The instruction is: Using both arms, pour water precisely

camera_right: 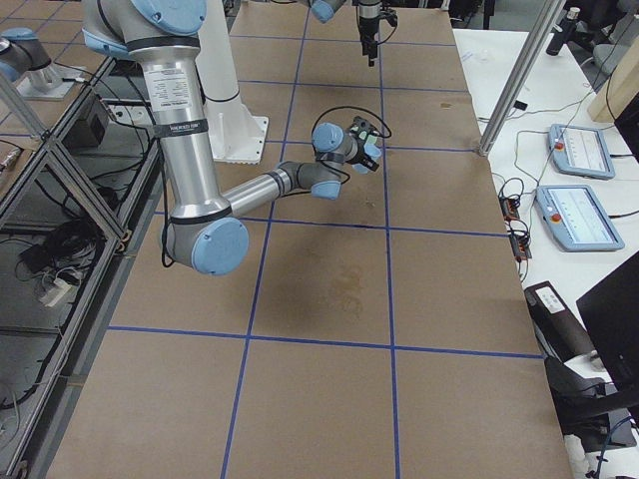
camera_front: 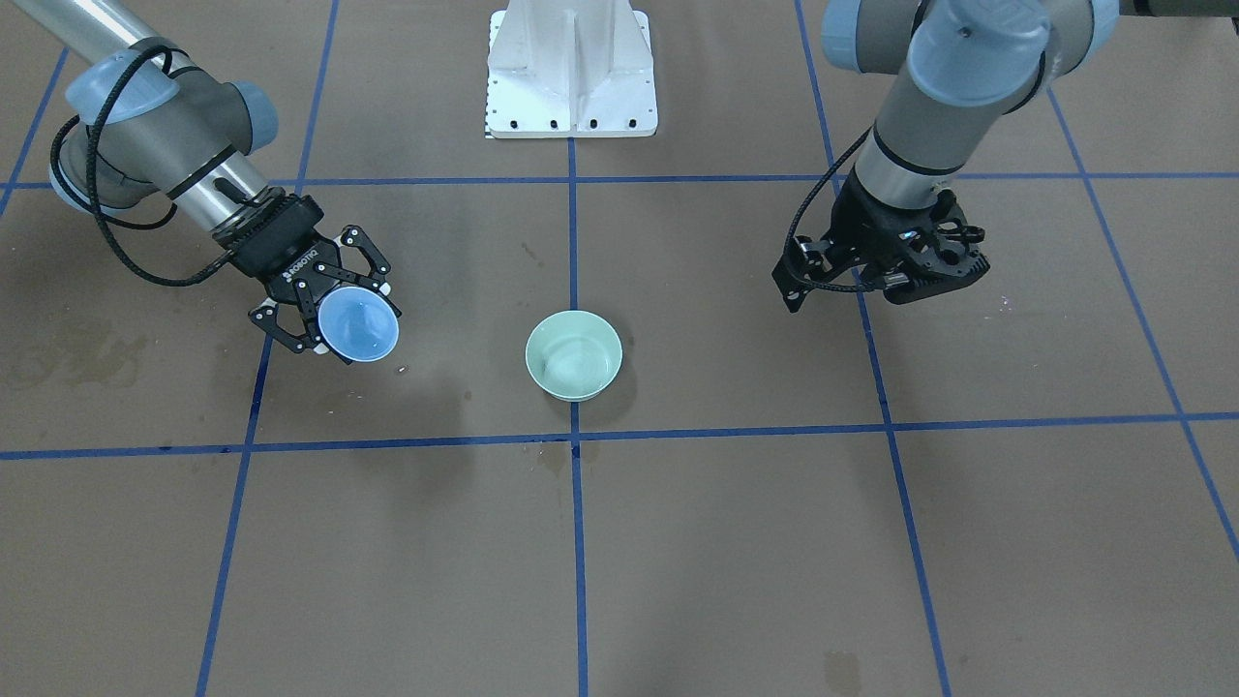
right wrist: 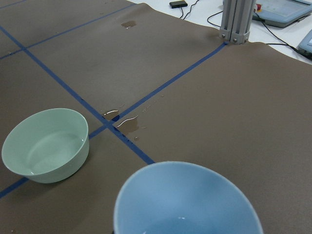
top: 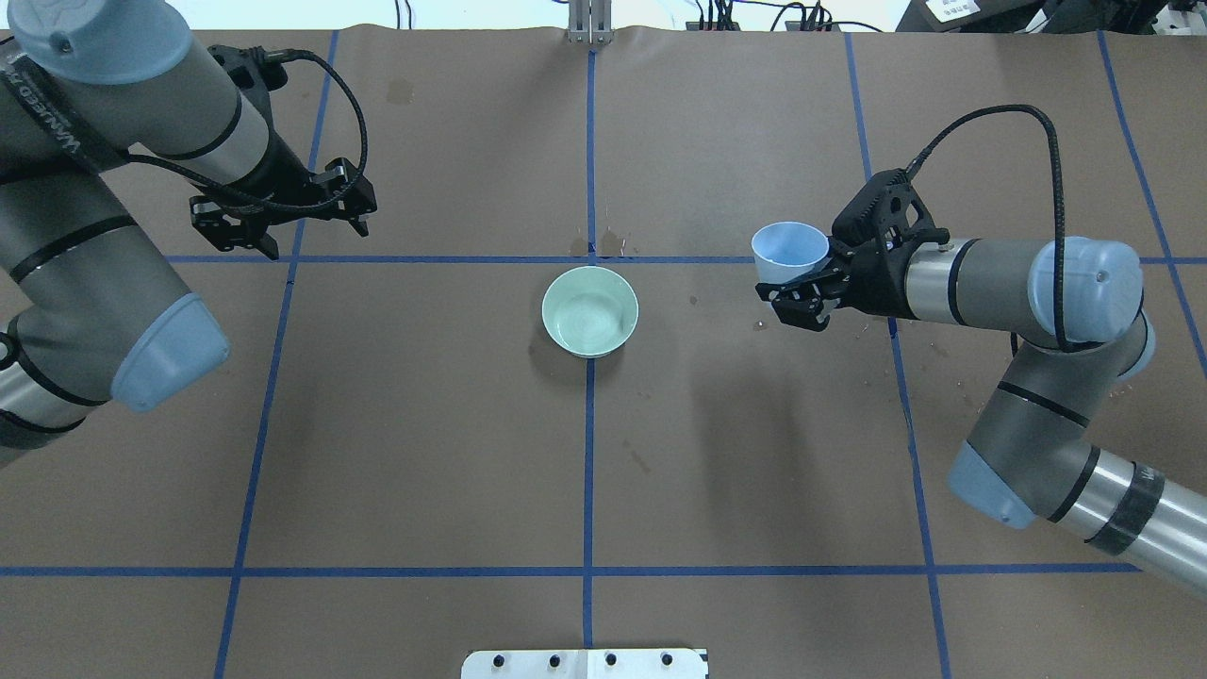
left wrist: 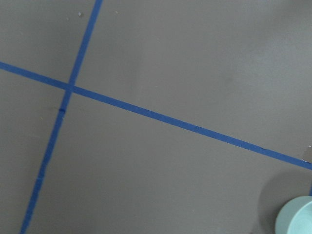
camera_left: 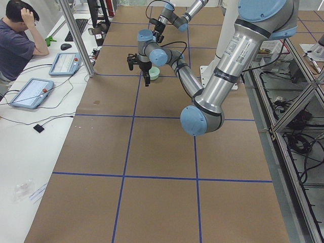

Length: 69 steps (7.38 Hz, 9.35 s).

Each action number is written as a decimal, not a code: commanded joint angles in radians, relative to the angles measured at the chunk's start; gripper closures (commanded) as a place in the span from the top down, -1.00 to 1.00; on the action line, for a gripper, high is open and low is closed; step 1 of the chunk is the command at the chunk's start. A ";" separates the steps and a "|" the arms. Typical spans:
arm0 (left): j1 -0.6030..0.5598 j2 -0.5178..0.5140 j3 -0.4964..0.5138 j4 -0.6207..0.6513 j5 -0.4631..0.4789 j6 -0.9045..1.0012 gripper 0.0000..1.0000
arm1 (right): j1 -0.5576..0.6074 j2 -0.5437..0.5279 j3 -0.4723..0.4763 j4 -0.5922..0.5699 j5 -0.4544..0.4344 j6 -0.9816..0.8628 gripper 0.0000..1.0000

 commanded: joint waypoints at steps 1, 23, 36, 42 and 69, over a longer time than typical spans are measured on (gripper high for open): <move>-0.047 0.045 -0.005 0.000 -0.001 0.097 1.00 | -0.046 0.058 0.006 -0.088 0.005 -0.114 -1.00; -0.176 0.134 0.018 0.000 -0.020 0.323 1.00 | -0.169 0.613 -0.116 -1.309 -0.094 -0.499 -1.00; -0.175 0.129 0.005 0.000 -0.021 0.306 1.00 | -0.122 0.085 0.312 -0.682 -0.437 0.134 -1.00; -0.168 0.122 -0.004 0.000 -0.021 0.262 1.00 | -0.082 -0.362 0.064 -0.318 -0.957 0.721 -1.00; -0.167 0.122 -0.021 0.000 -0.020 0.237 1.00 | -0.255 -0.483 -0.288 0.244 -1.151 0.837 0.99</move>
